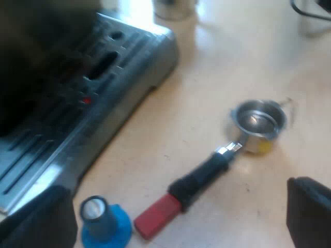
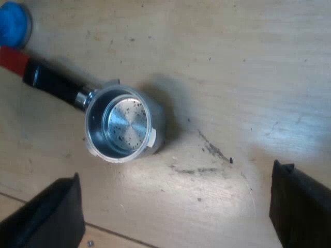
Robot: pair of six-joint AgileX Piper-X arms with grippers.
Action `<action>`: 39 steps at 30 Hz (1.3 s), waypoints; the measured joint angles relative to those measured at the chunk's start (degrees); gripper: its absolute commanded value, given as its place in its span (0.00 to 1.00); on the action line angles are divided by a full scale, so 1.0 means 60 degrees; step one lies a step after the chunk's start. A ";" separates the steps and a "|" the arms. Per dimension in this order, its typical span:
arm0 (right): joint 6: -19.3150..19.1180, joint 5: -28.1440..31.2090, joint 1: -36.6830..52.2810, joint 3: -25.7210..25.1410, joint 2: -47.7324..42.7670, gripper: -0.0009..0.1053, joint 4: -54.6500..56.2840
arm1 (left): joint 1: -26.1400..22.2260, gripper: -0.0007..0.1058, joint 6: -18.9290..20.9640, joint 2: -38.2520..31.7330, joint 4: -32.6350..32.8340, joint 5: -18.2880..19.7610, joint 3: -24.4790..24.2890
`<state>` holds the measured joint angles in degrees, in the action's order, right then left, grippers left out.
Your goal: Put the handle in the coffee machine
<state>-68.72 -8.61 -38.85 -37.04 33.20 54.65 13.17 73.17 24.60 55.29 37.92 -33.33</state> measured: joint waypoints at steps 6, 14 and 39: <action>0.1290 0.1328 -0.1493 -0.0873 0.1124 0.72 -0.0088 | 0.0639 0.79 -0.0954 0.0842 0.0019 0.0000 0.0000; 0.3863 0.2423 -0.3260 -0.1266 0.2578 0.72 -0.0620 | 0.1588 0.76 -0.1545 0.1745 0.0343 -0.0145 0.0000; 0.5600 0.2588 -0.3457 -0.1889 0.6328 0.72 -0.1193 | 0.2278 0.76 -0.2469 0.1838 0.0559 -0.1029 0.0000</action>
<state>-35.12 6.92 -59.59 -48.37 71.16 47.49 26.84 58.36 35.62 58.64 31.74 -33.33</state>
